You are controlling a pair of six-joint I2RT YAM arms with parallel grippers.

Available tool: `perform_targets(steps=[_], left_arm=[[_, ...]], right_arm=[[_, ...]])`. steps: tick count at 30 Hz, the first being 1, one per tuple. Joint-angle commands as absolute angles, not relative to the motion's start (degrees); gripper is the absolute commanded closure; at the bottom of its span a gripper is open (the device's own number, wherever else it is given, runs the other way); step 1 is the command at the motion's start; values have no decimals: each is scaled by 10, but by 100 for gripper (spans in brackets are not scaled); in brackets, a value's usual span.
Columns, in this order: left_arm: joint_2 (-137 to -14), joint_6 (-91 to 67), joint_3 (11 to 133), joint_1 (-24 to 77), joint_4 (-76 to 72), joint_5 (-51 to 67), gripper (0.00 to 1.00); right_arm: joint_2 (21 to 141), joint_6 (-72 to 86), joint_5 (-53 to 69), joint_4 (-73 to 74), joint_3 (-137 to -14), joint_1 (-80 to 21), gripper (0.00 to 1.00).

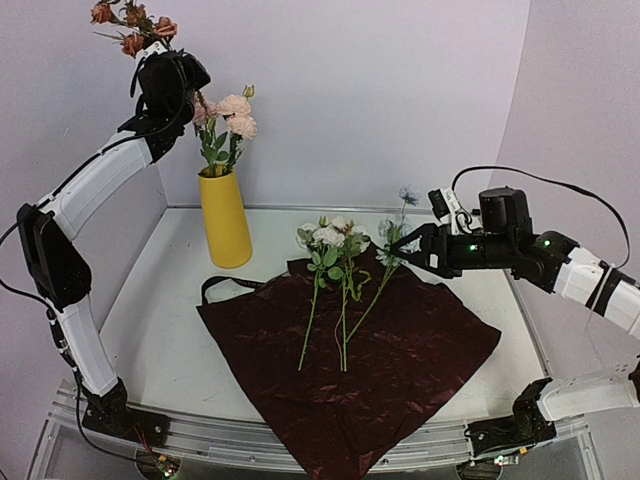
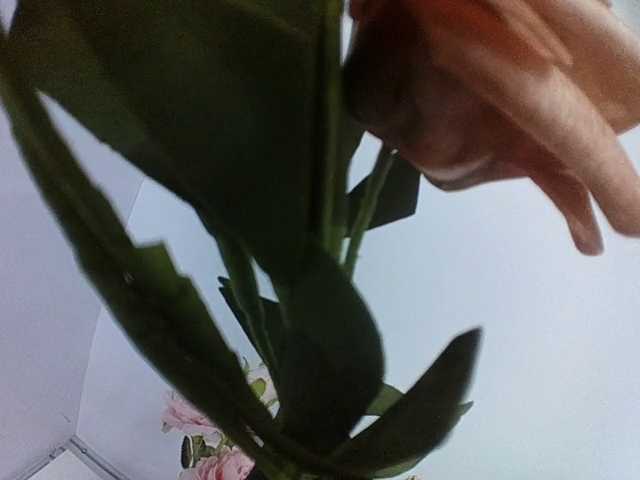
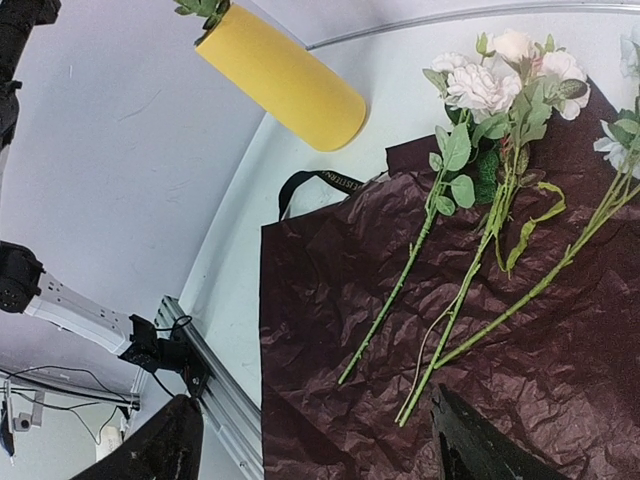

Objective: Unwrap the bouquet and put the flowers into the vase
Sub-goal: Insert the fake flower into the vase.

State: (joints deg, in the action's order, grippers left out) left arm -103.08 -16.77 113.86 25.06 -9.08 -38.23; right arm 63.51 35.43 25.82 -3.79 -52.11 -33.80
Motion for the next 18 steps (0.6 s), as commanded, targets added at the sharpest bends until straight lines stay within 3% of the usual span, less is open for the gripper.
perform_targets(steps=[1, 18], left_arm=[[-1054, -140, 1177, 247, -115, -369, 100], [-1053, -146, 1025, 247, -128, -383, 100]], right_arm=[[657, 339, 261, -35, -539, -339, 21], [704, 320, 279, -24, -583, -339, 22]])
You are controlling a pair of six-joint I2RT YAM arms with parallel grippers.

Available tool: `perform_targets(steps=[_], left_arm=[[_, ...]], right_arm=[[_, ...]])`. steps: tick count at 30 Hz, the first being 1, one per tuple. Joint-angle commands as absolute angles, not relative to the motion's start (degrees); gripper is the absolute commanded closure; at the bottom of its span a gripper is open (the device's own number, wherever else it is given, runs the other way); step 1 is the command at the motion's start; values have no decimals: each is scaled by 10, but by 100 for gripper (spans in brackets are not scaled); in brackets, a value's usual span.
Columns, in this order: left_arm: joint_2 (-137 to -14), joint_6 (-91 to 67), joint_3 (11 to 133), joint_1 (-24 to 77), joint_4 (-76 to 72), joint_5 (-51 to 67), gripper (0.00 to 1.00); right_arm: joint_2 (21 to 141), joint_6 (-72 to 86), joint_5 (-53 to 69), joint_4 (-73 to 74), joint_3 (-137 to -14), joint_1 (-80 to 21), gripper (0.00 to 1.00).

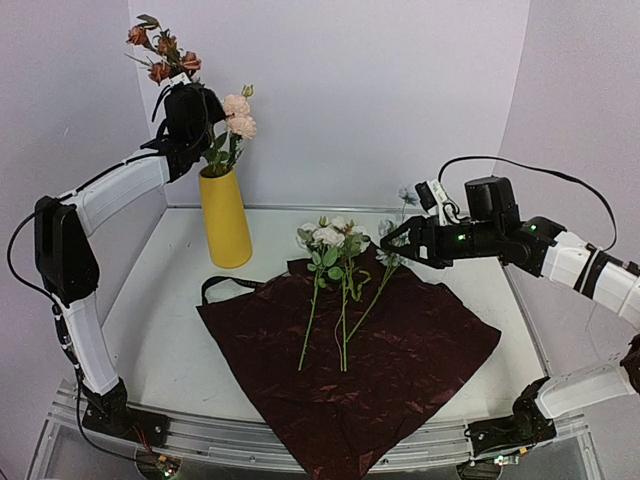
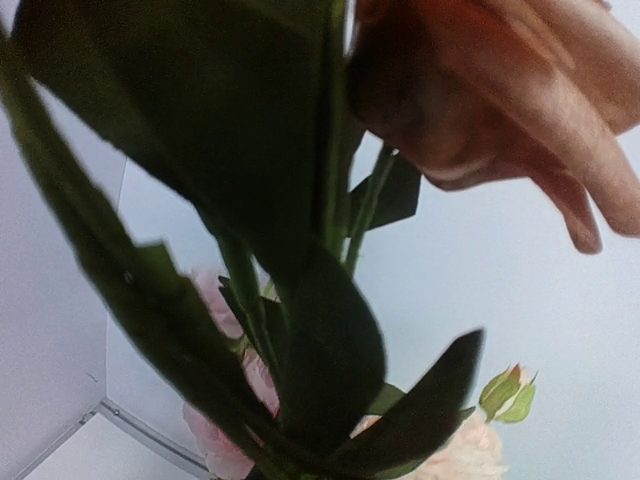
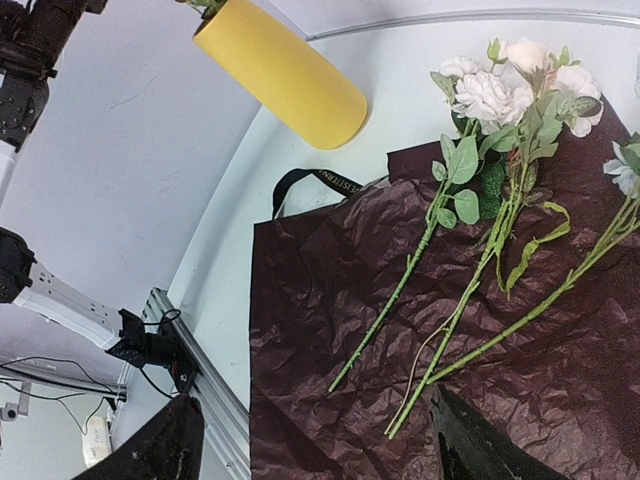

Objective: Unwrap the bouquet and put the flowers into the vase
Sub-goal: Insert the fake flower into the vase.

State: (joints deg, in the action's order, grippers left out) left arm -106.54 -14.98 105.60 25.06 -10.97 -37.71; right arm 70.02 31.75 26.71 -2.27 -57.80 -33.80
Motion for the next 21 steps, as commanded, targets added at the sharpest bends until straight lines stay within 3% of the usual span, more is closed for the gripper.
perform_targets(steps=[1, 4, 8, 11, 17, 21], left_arm=[[-1046, -148, 1012, 247, -128, -377, 100], [-1027, -151, 964, 248, -127, -347, 96], [-997, -162, 900, 249, -125, -330, 68], [-972, -168, 858, 249, -124, -324, 54], [-919, -179, 793, 250, -120, -305, 43], [-898, -171, 766, 250, -120, -296, 46]], right_arm=[[703, 321, 279, -25, -580, -339, 22], [699, 322, 277, -26, -578, -339, 22], [695, 319, 275, -26, -581, -339, 22], [695, 319, 277, -26, -583, -340, 22], [695, 322, 281, -26, -581, -340, 22], [689, 325, 280, -27, -575, -339, 22]])
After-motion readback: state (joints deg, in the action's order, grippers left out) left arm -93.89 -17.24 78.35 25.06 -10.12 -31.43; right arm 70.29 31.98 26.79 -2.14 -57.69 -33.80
